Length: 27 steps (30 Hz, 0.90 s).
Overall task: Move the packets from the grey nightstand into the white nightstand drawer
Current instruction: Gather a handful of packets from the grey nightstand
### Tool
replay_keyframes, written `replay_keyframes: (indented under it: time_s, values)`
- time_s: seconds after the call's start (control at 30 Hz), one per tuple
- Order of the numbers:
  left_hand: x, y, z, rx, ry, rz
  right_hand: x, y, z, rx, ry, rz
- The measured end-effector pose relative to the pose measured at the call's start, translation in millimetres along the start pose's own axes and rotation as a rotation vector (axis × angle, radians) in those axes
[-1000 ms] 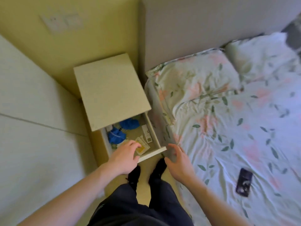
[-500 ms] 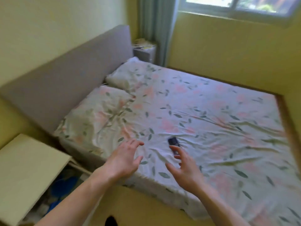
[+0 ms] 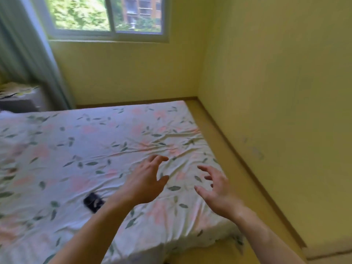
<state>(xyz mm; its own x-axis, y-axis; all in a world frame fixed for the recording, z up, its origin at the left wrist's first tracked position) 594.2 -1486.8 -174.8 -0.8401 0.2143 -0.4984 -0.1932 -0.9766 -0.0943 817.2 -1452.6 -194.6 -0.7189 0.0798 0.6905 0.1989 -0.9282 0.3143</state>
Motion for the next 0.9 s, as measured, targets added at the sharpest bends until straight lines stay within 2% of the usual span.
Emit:
replay_keyframes:
  time_s: [0.13, 0.43, 0.67, 0.8, 0.9]
  values:
    - [-49.3, -90.5, -34.4, 0.030, -0.011, -0.112, -44.7, -33.5, 80.5, -0.088, -0.029, -0.058]
    - [-119.7, -293.1, -104.0, 0.086, -0.013, -0.228, -131.7, -131.6, 239.8, -0.218, -0.067, -0.149]
    - [-222.8, -434.4, -164.6, 0.146, -0.021, -0.358, -232.8, -177.8, 362.4, -0.303, -0.110, -0.225]
    - [-272.2, -499.8, -200.8, 0.118, -0.051, -0.355, -282.7, -219.9, 432.0, -0.303, -0.087, -0.197]
    - [-295.2, -536.6, -224.3, 0.084, -0.052, -0.275, -314.6, -254.6, 479.0, -0.265, -0.067, -0.161]
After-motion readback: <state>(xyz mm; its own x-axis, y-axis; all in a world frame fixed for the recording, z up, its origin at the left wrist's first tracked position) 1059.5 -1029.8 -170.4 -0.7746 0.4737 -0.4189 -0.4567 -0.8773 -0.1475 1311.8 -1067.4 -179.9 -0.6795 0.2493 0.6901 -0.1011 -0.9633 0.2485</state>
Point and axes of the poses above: each hand's wrist, its own y-axis away from the middle knuckle, its own z-axis out of the back of the hand, x = y × z, the point moved 6 cm from there along -y, towards the middle knuckle, and after that the axes turned 15 degrees about -z, right-handed, at the moved point
